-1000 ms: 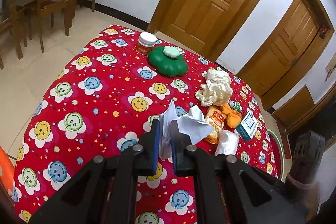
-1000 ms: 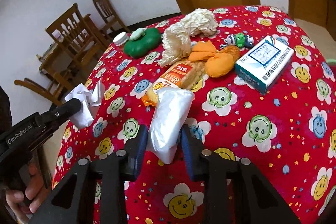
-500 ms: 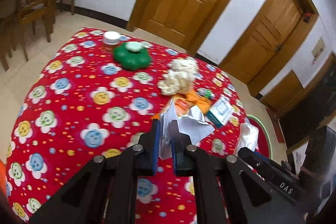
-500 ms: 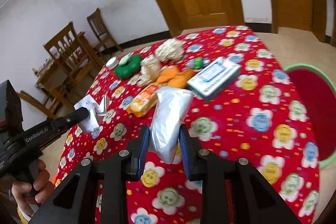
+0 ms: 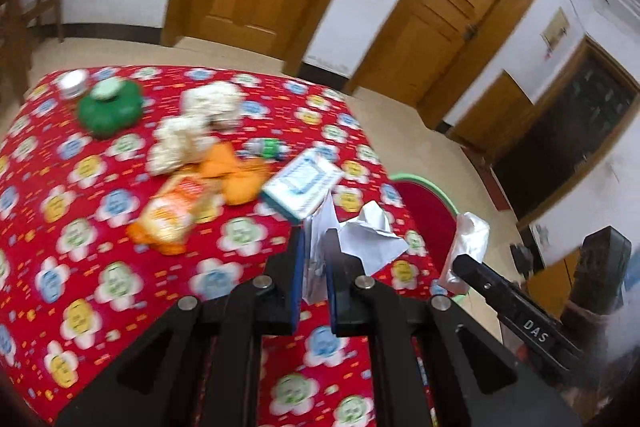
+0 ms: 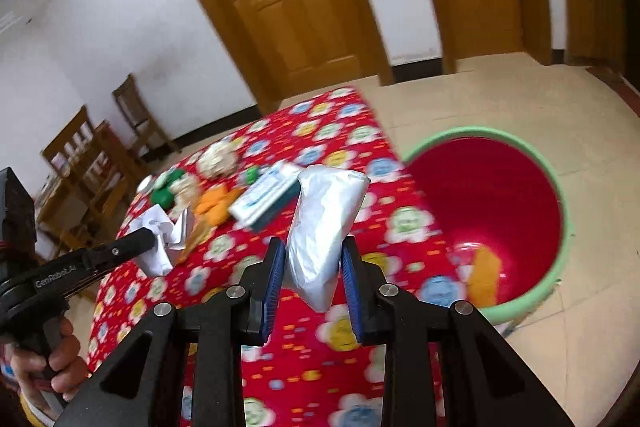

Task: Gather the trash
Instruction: 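Grasp the clear plastic bag with the right tool and lift it toward the bucket, then release the white tissue with the left tool while the right tool drops the plastic bag into the bucket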

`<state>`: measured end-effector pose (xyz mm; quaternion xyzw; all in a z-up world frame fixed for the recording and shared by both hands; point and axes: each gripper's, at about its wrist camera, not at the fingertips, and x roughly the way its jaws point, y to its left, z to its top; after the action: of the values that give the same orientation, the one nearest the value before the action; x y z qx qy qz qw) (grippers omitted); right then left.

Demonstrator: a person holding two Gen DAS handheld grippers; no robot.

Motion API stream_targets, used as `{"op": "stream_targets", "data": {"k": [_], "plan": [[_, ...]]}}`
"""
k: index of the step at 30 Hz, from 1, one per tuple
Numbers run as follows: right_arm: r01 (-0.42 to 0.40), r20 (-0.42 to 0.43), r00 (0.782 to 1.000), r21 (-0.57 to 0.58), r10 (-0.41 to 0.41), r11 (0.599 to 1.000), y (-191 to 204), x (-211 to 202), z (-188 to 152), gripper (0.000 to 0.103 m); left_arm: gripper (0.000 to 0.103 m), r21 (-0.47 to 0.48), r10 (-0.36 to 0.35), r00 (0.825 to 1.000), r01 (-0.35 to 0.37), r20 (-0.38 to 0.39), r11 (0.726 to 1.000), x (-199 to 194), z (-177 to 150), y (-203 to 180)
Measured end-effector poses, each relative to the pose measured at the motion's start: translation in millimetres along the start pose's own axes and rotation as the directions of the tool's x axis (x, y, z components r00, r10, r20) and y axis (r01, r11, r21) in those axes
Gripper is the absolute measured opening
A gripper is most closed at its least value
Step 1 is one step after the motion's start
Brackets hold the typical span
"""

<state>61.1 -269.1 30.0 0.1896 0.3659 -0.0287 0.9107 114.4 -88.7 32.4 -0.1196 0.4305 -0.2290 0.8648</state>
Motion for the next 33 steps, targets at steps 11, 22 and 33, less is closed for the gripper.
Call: {"op": "stream_targets", "data": {"k": [11, 22, 33], "plan": [[0.148, 0.022, 0.988, 0.112, -0.151, 0.983, -82, -1, 5, 0.029, 0.009, 0.15, -0.04, 0.997, 0.05, -0.072, 0.987, 64, 17, -82], [0.183, 0.008, 0.982, 0.188, -0.187, 0.965, -136, 10, 1, 0.032, 0.009, 0.209, -0.044, 0.989, 0.073, -0.141, 0.975, 123, 22, -128], [0.151, 0.01, 0.988, 0.213, -0.156, 0.965, -155, 19, 1, 0.039, 0.025, 0.237, -0.035, 0.984, 0.076, -0.173, 0.968, 149, 22, -150]]}}
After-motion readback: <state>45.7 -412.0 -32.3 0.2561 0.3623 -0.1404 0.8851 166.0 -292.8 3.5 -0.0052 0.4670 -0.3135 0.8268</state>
